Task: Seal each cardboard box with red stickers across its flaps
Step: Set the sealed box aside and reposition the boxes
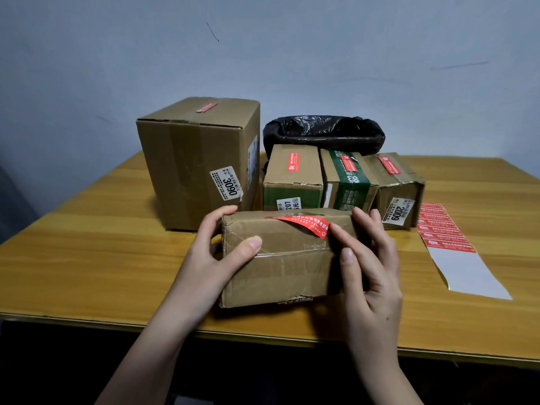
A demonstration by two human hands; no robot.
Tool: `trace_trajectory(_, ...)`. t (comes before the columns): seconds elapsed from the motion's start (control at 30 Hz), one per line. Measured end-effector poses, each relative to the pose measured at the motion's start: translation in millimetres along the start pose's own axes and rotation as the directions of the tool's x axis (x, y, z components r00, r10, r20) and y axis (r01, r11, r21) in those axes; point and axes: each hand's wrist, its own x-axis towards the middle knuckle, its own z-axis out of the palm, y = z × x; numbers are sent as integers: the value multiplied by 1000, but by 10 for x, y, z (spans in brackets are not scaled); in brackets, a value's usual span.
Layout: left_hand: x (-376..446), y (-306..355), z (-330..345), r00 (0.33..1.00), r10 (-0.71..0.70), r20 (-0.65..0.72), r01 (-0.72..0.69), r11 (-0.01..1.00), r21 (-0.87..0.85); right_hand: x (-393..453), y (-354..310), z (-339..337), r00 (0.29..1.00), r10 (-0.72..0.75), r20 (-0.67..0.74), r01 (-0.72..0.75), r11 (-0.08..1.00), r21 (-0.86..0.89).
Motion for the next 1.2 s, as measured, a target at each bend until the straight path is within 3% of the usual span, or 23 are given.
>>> trace_trajectory(0.57, 19, -13, -28, 1000, -6, 4, 6, 1000, 19, 20, -49, -39, 994, 110, -4, -108, 984, 141)
trace_trajectory(1.2, 14, -6, -30, 1000, 2, 12, -3, 1000, 16, 2, -31, 6, 999, 48, -2, -47, 998, 36)
